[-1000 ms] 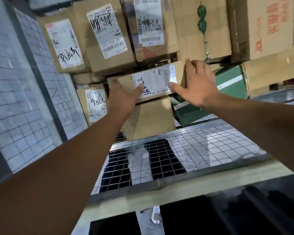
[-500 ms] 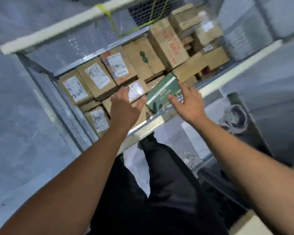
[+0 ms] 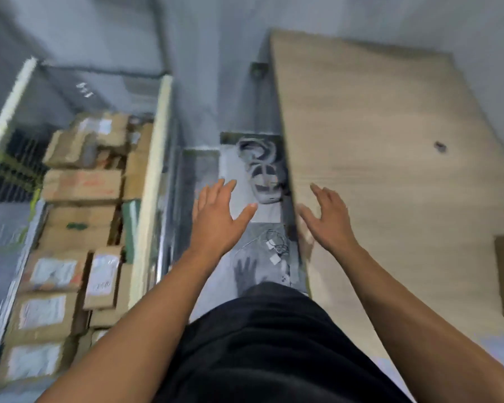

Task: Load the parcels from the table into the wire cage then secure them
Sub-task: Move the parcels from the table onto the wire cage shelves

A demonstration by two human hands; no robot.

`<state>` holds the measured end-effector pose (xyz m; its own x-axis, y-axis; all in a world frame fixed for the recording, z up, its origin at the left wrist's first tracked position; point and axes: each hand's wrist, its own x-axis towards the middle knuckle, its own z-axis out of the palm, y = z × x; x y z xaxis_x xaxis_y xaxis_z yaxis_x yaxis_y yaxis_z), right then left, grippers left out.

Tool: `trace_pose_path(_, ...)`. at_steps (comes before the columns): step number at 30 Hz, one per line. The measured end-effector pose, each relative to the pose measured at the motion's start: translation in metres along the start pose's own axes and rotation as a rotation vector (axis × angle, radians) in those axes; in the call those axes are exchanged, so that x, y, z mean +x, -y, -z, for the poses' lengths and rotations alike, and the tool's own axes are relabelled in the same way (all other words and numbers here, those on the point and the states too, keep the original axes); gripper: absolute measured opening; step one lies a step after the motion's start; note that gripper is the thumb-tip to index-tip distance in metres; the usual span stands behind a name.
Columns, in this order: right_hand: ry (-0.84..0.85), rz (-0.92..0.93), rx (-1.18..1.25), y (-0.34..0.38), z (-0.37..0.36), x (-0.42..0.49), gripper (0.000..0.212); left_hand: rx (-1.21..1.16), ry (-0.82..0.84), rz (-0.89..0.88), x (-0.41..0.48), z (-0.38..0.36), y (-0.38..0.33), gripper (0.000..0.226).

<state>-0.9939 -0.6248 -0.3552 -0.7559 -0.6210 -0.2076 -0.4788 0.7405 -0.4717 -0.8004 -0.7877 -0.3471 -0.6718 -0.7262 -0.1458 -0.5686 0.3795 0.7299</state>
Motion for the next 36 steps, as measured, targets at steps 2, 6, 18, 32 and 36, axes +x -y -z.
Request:
trace_pose_path(2, -0.106, -0.13, 0.136, -0.039, 0.037, -0.001, 0.068, 0.058, 0.101, -0.13, 0.025, -0.024, -0.046, 0.071)
trace_pose_path(6, -0.316, -0.322, 0.291, -0.125, 0.101, -0.02, 0.07, 0.169, 0.29, -0.371, 0.069, -0.078, -0.135, 0.07)
trace_pose_path(18, -0.497, -1.031, 0.571, -0.311, 0.076, -0.136, 0.078, 0.284, 0.801, -0.795, 0.069, -0.275, -0.3, 0.074)
trace_pose_path(32, -0.541, -1.43, 0.088, -0.317, -0.005, -0.029, 0.082, 0.25, 0.888, -1.345, 0.104, -0.466, -0.421, 0.069)
trace_pose_path(36, -0.562, -1.459, -0.004, -0.321, -0.018, -0.027, 0.082, 0.326, 0.878, -1.488, 0.091, -0.527, -0.454, 0.069)
